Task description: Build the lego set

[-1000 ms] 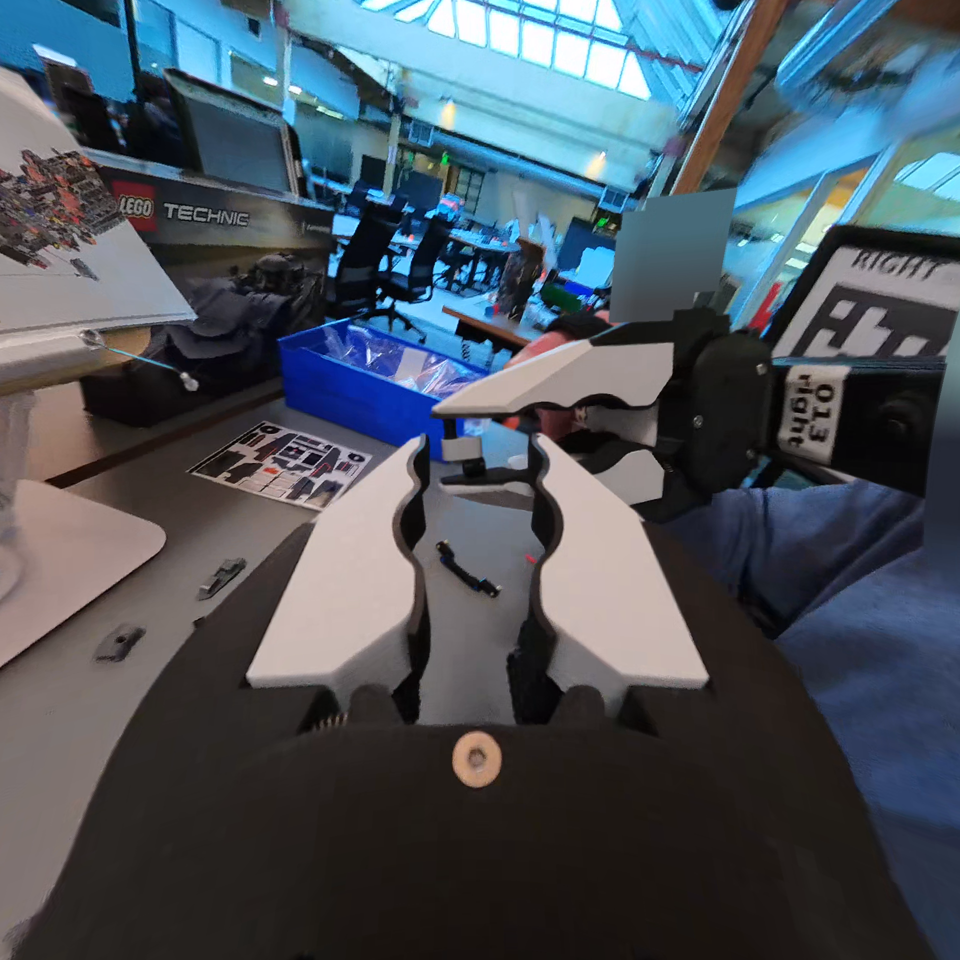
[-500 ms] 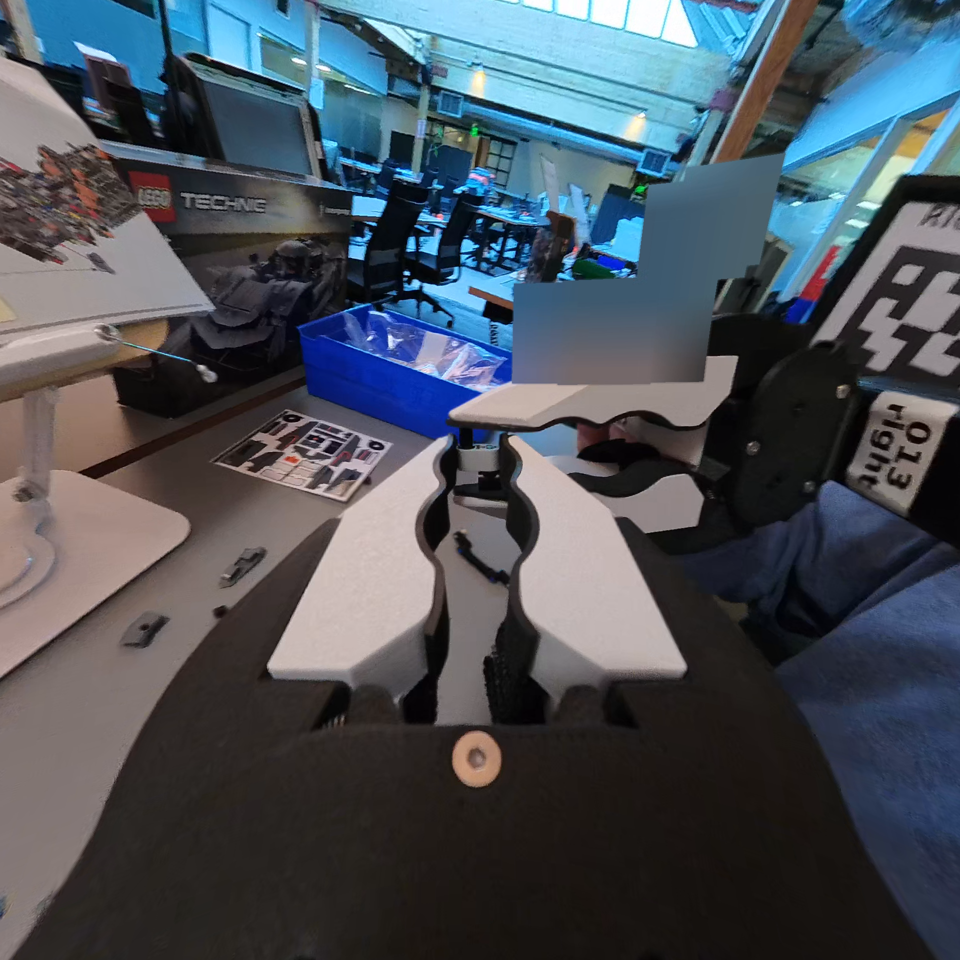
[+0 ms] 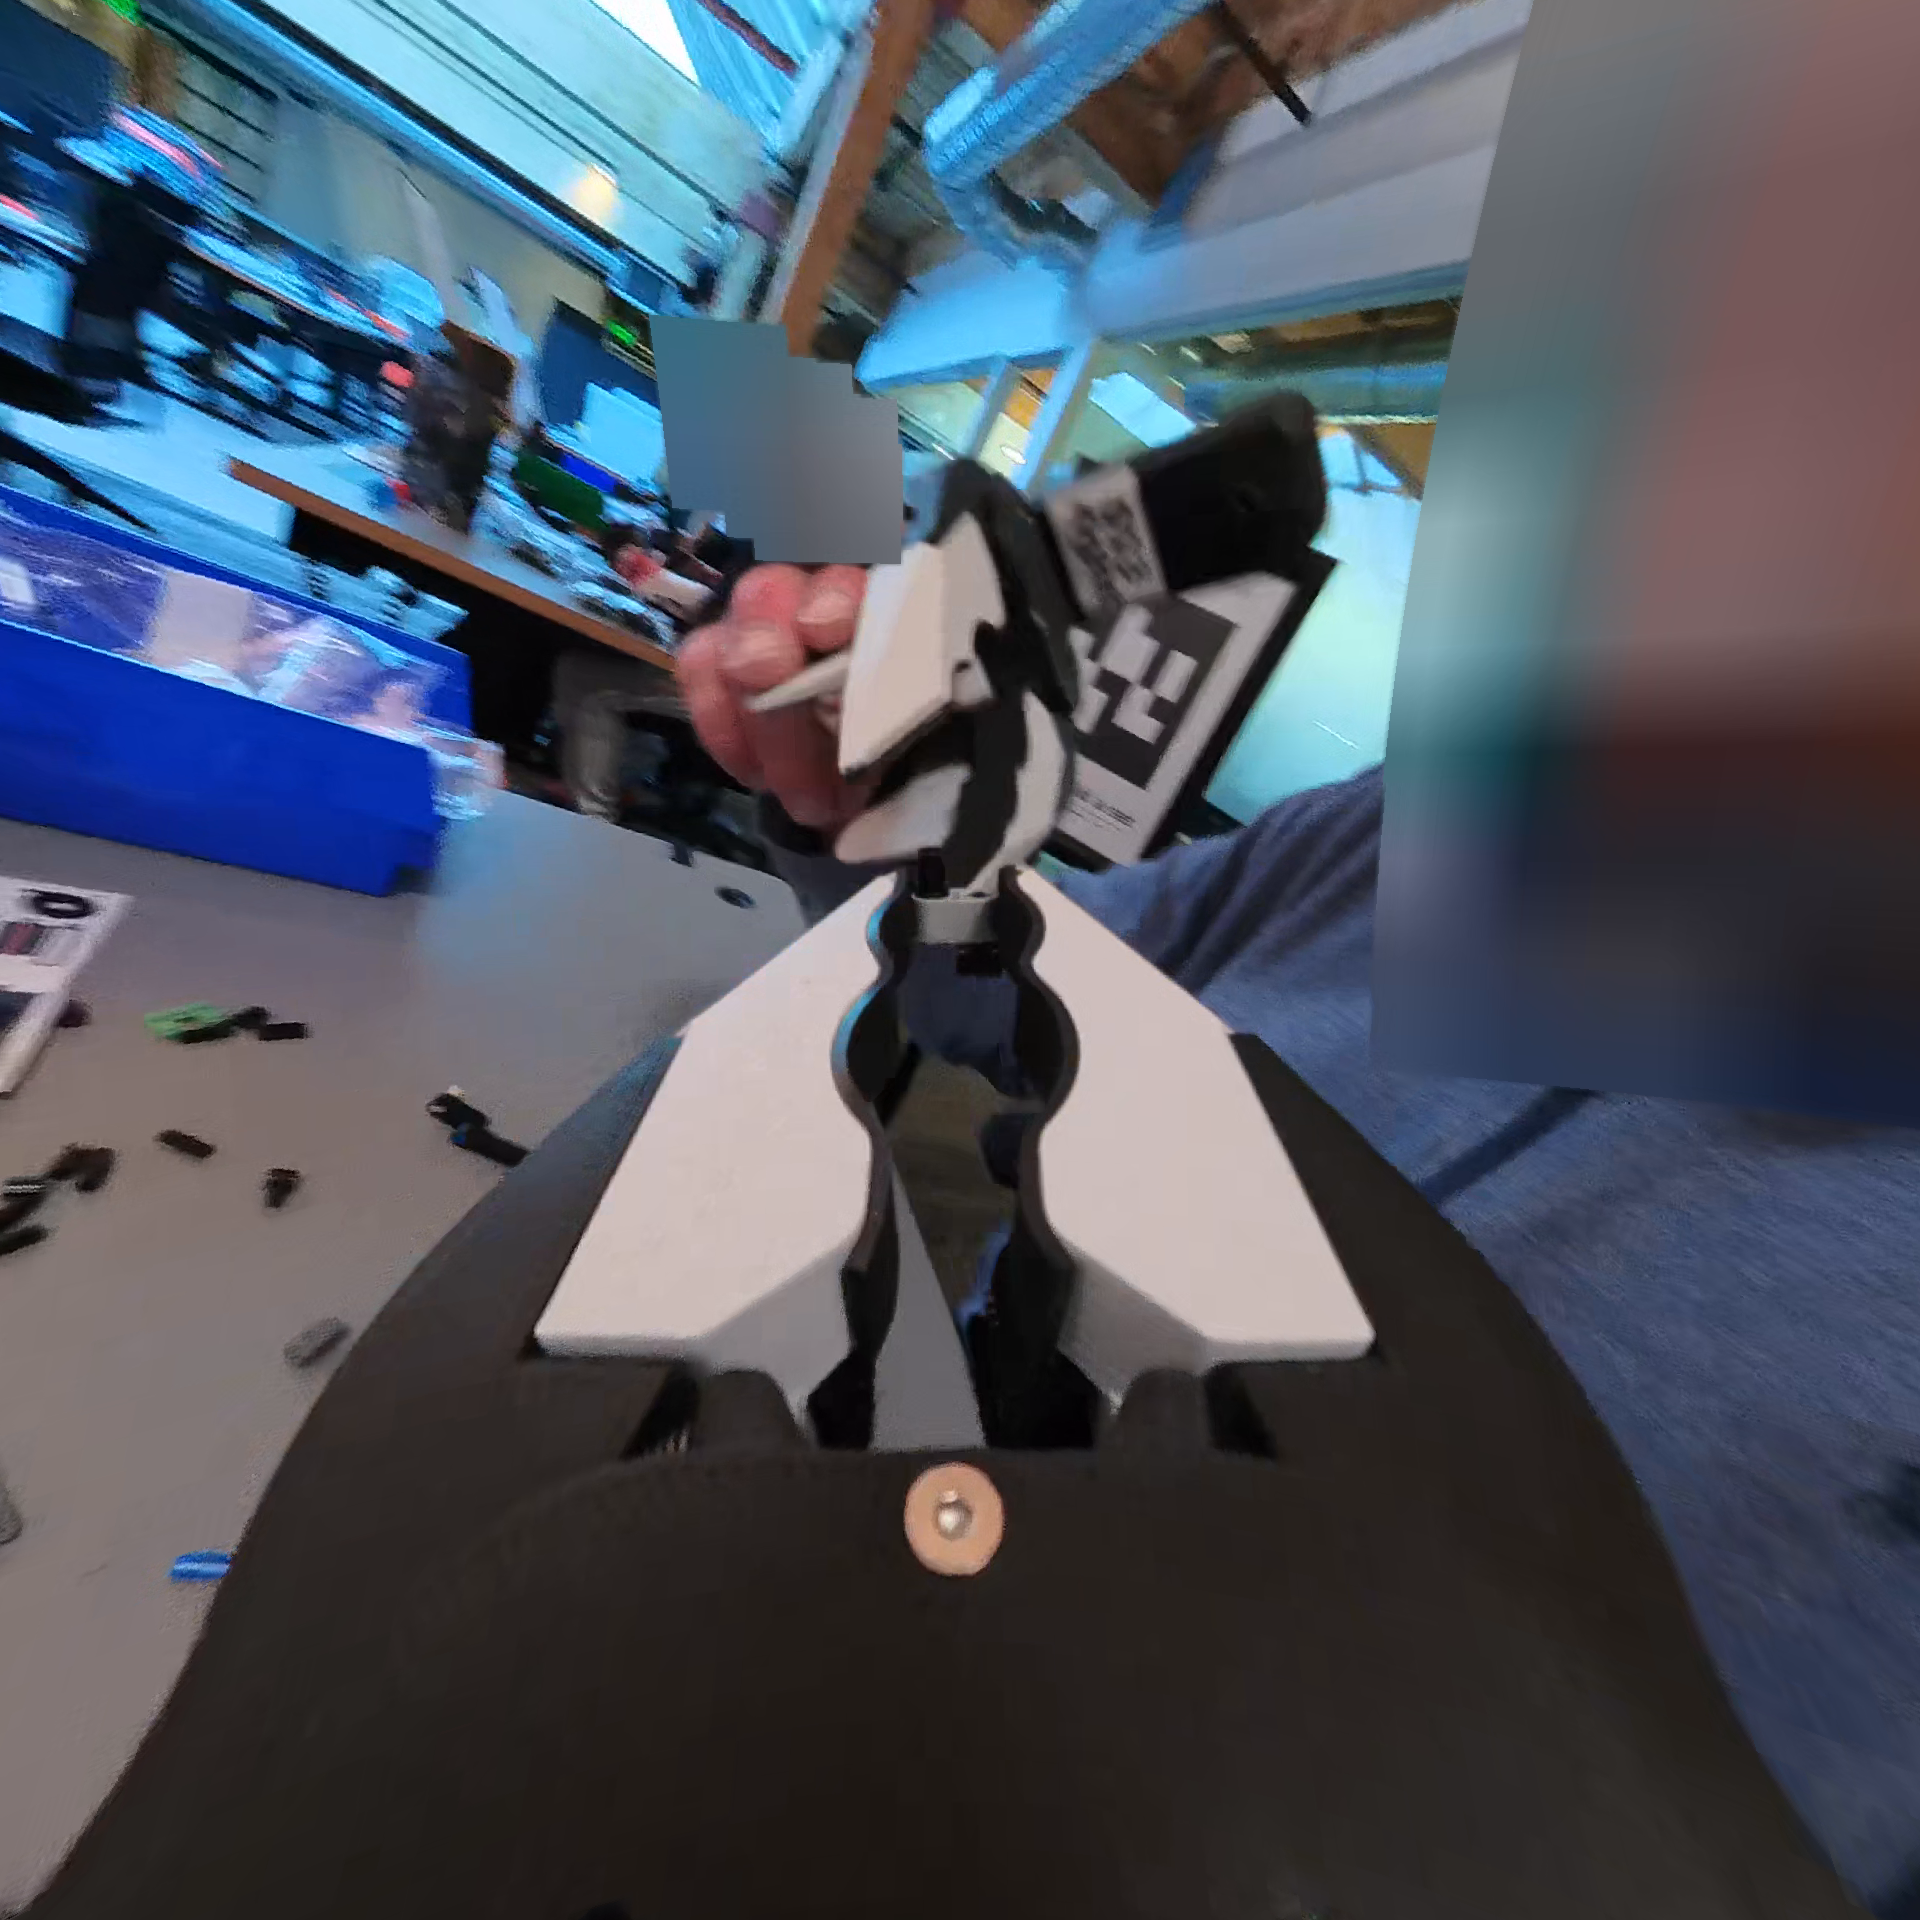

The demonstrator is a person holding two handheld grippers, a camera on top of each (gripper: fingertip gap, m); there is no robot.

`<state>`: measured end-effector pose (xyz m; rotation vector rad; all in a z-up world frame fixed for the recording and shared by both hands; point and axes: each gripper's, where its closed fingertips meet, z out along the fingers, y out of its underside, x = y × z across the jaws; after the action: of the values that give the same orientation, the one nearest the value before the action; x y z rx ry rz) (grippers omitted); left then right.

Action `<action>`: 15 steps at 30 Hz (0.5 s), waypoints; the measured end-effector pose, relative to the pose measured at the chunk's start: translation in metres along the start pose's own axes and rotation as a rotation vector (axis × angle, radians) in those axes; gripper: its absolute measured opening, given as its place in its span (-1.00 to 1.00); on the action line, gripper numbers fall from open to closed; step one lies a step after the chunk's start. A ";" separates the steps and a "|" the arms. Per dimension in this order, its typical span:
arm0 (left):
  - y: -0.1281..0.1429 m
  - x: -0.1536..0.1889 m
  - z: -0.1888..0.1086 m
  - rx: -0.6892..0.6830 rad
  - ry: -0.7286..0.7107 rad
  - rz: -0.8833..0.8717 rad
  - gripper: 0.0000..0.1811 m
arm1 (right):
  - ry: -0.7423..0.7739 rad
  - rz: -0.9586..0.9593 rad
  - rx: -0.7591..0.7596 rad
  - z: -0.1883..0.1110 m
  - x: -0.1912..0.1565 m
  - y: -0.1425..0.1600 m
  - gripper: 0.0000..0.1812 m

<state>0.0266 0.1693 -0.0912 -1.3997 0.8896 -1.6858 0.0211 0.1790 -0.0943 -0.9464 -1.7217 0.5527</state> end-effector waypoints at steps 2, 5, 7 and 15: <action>0.005 0.006 0.002 -0.049 0.082 -0.013 -0.85 | -0.123 0.069 0.062 -0.003 -0.003 -0.006 -0.74; 0.011 0.011 0.006 -0.111 0.155 -0.010 -0.85 | -0.269 0.070 0.075 -0.001 -0.010 -0.009 -0.81; 0.015 0.015 0.008 -0.152 0.201 -0.015 -0.85 | -0.351 0.050 0.082 -0.001 -0.015 -0.011 -0.84; 0.027 0.012 0.011 -0.287 0.241 -0.046 -0.85 | -0.479 -0.092 -0.026 0.002 -0.027 -0.003 -0.95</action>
<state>0.0395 0.1453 -0.1076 -1.4276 1.2858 -1.8440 0.0214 0.1557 -0.1077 -0.7868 -2.1904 0.7401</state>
